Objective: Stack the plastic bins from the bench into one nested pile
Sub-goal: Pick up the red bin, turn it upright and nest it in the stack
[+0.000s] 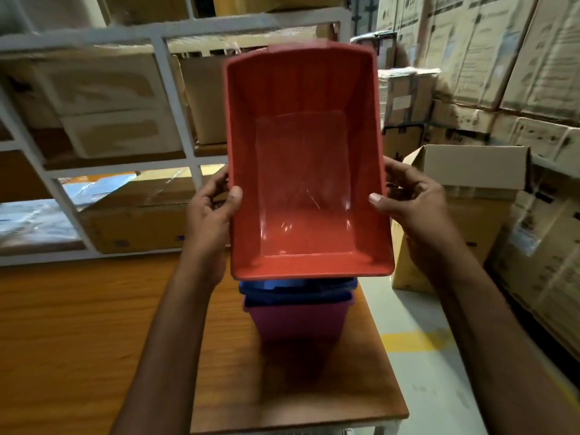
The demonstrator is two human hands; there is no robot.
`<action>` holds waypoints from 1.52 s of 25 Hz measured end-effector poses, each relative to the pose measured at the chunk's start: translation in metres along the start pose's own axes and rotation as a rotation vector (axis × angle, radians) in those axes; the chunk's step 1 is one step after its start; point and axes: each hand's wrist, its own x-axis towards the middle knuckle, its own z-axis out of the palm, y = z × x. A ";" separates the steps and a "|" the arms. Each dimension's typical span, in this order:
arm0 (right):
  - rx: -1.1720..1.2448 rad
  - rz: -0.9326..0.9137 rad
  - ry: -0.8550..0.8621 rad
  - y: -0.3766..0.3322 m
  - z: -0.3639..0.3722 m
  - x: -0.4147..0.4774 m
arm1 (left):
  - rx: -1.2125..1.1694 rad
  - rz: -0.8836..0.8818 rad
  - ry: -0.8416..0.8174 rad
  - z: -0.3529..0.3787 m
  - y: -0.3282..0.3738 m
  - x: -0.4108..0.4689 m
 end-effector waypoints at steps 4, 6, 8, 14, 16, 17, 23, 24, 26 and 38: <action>0.141 0.201 -0.025 0.008 0.018 0.029 | -0.024 -0.254 0.040 -0.009 0.004 0.039; 0.150 0.274 -0.025 0.018 0.023 0.040 | 0.048 -0.361 0.046 -0.008 0.000 0.051; 0.122 0.330 -0.013 0.030 0.026 0.045 | 0.099 -0.420 0.042 -0.008 -0.009 0.056; 0.129 0.514 -0.011 0.054 0.030 0.045 | 0.094 -0.533 0.033 -0.018 -0.052 0.062; 0.100 0.580 0.004 0.064 0.030 0.044 | 0.098 -0.575 0.034 -0.019 -0.063 0.062; 0.102 0.608 0.015 0.069 0.030 0.043 | 0.106 -0.599 0.034 -0.019 -0.069 0.061; 0.136 0.729 0.084 0.089 0.033 0.036 | 0.124 -0.734 0.057 -0.025 -0.101 0.057; 0.131 0.731 0.104 0.092 0.033 0.033 | 0.119 -0.734 0.059 -0.025 -0.103 0.055; 0.113 0.723 0.139 0.095 0.033 0.028 | 0.119 -0.708 0.079 -0.026 -0.104 0.047; 0.014 0.538 0.379 0.100 0.033 -0.046 | 0.026 -0.512 0.141 -0.041 -0.101 -0.024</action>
